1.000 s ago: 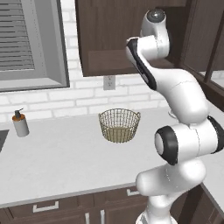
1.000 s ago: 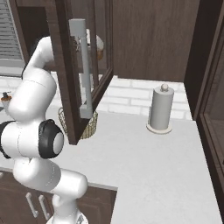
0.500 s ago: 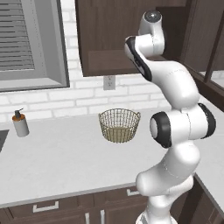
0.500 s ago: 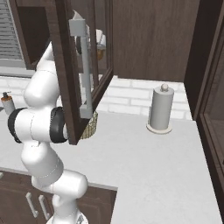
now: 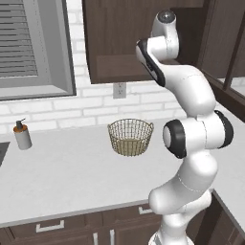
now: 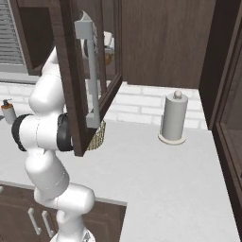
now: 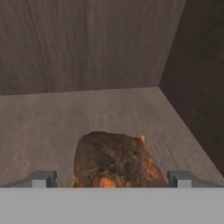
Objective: Open the cabinet, pick up the bread from the cabinet and place it in the basket. Then move the basket to the dining counter.
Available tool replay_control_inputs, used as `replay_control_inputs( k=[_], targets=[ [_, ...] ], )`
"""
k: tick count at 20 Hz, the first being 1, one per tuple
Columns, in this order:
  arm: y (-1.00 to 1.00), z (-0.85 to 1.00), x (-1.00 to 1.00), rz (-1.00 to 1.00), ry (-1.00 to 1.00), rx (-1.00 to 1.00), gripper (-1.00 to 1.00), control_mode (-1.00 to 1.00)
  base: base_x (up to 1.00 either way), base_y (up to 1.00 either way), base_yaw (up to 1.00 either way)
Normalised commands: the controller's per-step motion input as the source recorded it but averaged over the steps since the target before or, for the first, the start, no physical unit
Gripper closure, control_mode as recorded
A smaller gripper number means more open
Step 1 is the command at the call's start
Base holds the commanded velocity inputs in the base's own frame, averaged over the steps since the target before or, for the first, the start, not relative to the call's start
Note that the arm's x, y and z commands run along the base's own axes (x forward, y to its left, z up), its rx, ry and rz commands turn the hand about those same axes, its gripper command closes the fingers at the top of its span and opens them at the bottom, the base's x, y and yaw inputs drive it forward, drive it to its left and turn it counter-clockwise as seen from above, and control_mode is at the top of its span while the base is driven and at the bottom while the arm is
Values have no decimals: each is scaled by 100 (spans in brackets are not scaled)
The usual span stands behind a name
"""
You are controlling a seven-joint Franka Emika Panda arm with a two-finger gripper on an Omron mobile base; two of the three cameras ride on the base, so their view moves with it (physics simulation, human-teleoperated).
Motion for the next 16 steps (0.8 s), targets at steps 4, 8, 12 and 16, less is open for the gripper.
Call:
replay_control_inputs(
  k=[4, 8, 12, 16],
  targets=[
    [2, -25, -32, 1, 0, 0, 100, -100, 0, 0, 0],
    [0, -28, -35, 1, 0, 0, 100, -100, 0, 0, 0],
    [6, -18, -68, 3, 0, 0, 100, -100, 0, 0, 0],
    [25, -4, -100, 7, -7, 0, 100, -100, 0, 0, 0]
  ],
)
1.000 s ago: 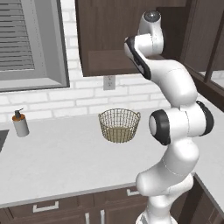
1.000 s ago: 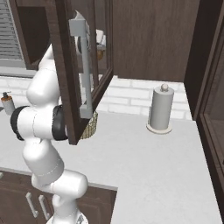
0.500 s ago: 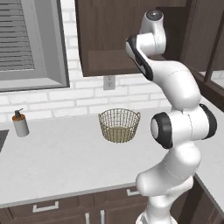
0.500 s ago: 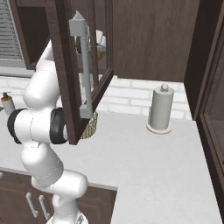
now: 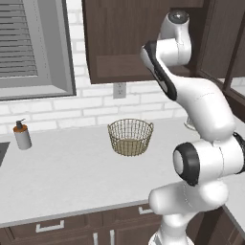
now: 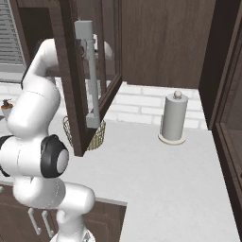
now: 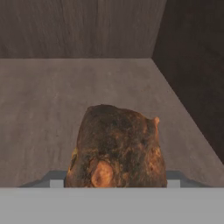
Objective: Open the cabinet, pick up the bread from the cabinet and place it in the basket. Then move the basket to the dining counter.
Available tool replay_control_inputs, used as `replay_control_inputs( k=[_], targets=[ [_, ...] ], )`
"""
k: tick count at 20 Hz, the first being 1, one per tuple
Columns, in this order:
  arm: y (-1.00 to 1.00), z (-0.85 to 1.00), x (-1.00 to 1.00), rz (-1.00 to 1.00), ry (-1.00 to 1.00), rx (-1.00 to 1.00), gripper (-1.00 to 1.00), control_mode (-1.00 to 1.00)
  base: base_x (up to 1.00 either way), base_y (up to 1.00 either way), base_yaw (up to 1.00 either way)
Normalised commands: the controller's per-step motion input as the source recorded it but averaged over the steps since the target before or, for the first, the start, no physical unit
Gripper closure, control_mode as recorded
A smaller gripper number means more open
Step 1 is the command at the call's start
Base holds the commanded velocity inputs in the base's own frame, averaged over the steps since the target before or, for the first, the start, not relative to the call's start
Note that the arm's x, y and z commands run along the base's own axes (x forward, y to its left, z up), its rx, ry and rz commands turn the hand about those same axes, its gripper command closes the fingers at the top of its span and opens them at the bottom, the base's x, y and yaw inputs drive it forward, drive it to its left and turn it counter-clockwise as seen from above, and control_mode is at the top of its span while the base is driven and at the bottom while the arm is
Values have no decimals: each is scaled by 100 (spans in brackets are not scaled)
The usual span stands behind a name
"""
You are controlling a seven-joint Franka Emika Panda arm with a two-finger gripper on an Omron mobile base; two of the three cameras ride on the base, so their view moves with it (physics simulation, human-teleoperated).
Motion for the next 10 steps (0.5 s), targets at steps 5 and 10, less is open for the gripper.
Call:
replay_control_inputs(
  k=[5, 10],
  targets=[
    [28, 0, -100, 8, -12, 0, 100, -100, 0, 0, 0],
    [18, 0, -100, 11, -4, 0, 100, -100, 0, 0, 0]
  ],
)
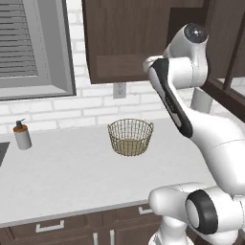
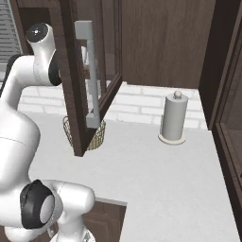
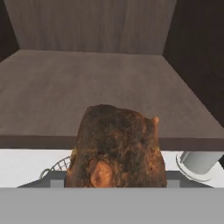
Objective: Open the cabinet, pick up the bread from the cabinet and place it in the basket. Then move the basket to the dining counter.
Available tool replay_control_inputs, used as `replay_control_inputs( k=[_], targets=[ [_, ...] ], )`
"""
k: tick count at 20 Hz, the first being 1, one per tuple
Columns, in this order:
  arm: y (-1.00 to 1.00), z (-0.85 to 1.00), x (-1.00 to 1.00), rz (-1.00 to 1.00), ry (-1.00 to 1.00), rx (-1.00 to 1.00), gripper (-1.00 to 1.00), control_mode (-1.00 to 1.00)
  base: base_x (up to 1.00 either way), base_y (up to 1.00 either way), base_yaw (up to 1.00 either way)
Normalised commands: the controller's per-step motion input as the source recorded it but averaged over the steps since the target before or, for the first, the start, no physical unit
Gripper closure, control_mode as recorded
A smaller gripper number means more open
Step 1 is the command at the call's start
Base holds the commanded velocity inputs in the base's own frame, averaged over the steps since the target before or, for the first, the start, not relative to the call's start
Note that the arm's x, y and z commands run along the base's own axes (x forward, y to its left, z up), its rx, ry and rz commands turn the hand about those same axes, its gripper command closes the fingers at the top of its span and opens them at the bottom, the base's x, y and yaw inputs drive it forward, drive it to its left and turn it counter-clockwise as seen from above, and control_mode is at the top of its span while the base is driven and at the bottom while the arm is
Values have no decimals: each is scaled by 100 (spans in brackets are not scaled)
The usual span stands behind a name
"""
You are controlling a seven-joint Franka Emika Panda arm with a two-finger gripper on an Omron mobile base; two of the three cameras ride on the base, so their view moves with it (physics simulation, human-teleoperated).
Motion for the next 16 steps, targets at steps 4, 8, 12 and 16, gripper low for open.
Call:
replay_control_inputs(
  k=[4, 8, 12, 16],
  targets=[
    [11, -5, -100, 11, 9, 0, 100, -100, 0, 0, 0],
    [43, -79, -82, 12, 28, -10, 100, -100, 0, 0, 0],
    [24, -100, -3, 14, 30, -11, 100, -100, 0, 0, 0],
    [0, -100, 23, 12, 24, -8, 100, -100, 0, 0, 0]
  ],
)
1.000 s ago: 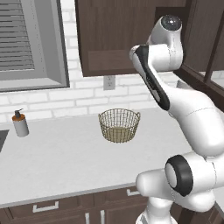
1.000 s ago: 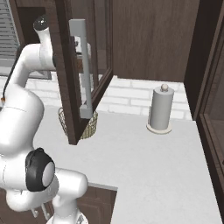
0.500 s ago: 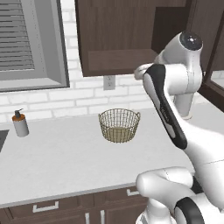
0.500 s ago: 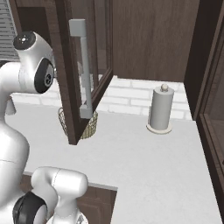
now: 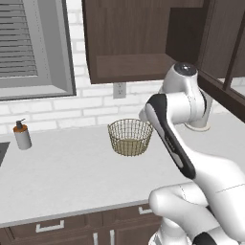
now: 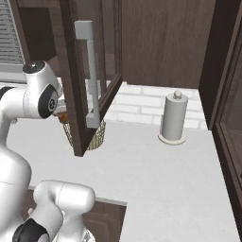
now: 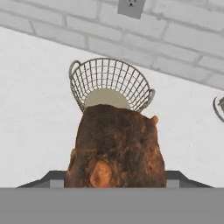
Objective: Open the cabinet, pick up the bread from the cabinet and place it in the basket. Then move the basket to the dining counter.
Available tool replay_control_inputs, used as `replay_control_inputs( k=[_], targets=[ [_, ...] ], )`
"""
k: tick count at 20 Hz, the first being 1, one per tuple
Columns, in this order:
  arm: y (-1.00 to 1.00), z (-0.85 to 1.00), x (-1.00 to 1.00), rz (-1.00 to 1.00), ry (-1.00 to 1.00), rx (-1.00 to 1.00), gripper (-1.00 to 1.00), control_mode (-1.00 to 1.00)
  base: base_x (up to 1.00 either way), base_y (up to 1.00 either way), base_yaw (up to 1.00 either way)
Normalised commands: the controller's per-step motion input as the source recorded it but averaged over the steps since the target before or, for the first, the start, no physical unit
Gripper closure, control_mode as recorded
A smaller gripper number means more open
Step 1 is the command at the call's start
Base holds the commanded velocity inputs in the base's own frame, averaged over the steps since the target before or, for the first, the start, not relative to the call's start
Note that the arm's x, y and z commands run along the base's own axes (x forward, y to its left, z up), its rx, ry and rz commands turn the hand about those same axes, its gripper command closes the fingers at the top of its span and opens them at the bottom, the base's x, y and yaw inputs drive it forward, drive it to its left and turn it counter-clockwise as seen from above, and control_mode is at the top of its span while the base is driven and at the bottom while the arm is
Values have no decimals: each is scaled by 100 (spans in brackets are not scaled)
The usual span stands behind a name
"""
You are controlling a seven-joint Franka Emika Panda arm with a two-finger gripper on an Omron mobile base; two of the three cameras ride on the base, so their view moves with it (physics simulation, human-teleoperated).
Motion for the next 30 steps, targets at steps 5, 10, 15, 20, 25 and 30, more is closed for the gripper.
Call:
replay_control_inputs(
  k=[5, 10, 15, 20, 25, 30],
  targets=[
    [7, -86, 64, 10, 8, -6, 100, -100, 0, 0, 0],
    [17, -34, 68, 10, 0, -3, 100, -100, 0, 0, 0],
    [21, -34, 65, 7, 0, -2, 100, -100, 0, 0, 0],
    [3, -53, 37, 8, 0, -2, 100, -100, 0, 0, 0],
    [0, -46, 27, 8, 0, -1, 100, -100, 0, 0, 0],
    [0, -26, 15, 6, 0, 0, -100, -100, 0, 0, 0]
  ],
)
